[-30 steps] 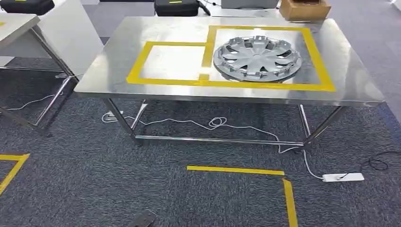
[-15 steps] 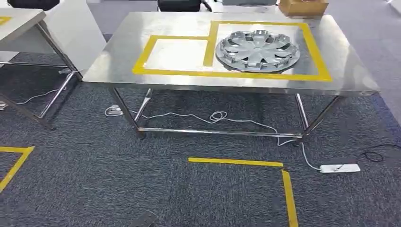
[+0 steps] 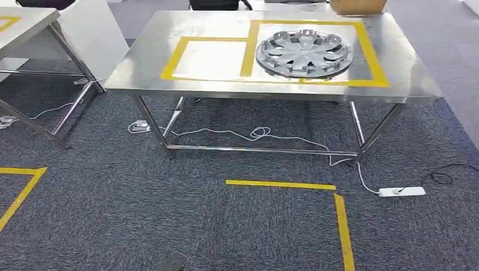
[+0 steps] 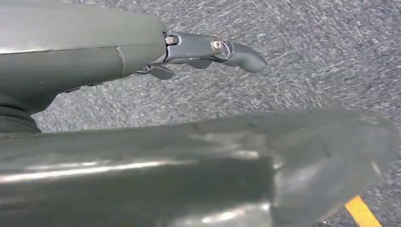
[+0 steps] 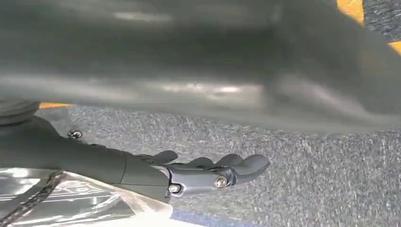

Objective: Take the parts from the cabinet and place them on the table.

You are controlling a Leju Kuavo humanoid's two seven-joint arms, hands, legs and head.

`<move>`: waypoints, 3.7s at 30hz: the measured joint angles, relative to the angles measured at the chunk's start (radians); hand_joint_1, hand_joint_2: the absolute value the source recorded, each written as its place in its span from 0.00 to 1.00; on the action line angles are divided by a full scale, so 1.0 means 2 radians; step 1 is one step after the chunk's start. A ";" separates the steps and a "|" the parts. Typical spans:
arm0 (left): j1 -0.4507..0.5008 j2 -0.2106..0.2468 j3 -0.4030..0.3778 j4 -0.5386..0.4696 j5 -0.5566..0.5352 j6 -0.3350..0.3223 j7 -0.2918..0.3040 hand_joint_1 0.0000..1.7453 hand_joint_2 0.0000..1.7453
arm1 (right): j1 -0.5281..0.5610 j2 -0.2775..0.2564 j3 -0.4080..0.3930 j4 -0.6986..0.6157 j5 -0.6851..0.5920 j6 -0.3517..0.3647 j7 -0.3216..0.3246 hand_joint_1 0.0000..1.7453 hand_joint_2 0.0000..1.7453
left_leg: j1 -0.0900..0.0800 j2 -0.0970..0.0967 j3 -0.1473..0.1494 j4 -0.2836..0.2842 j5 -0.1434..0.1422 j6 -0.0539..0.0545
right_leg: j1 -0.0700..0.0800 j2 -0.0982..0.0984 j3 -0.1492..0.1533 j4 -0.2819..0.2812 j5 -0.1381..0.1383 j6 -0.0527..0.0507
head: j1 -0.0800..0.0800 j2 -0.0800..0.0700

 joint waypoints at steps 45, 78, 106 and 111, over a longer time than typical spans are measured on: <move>0.000 -0.005 0.003 0.000 -0.010 0.004 -0.005 0.00 0.00 | -0.001 -0.004 0.000 0.000 0.000 0.000 0.001 0.00 0.00 | -0.006 0.002 -0.053 0.008 0.040 0.010 | 0.002 0.002 0.046 -0.015 -0.040 0.002 | 0.001 0.000; 0.000 -0.003 0.009 0.000 -0.018 0.004 -0.008 0.00 0.00 | 0.002 -0.004 0.002 0.000 0.008 0.009 0.027 0.00 0.00 | -0.003 0.002 -0.058 0.008 0.046 0.007 | 0.005 0.001 0.041 -0.014 -0.034 -0.002 | 0.001 0.000; -0.001 -0.003 0.012 0.000 -0.021 0.004 -0.011 0.00 0.00 | 0.004 -0.004 0.005 -0.001 0.021 0.013 0.029 0.00 0.00 | -0.001 -0.040 -0.081 0.011 0.066 0.002 | -0.006 0.032 0.045 -0.008 -0.046 0.008 | 0.001 0.000; 0.004 -0.003 0.012 0.000 -0.023 0.006 -0.012 0.00 0.00 | 0.004 -0.003 0.005 -0.001 0.022 0.010 0.035 0.00 0.00 | 0.002 -0.018 -0.104 0.061 0.027 -0.012 | -0.006 0.004 0.044 -0.008 -0.037 -0.012 | -0.005 0.000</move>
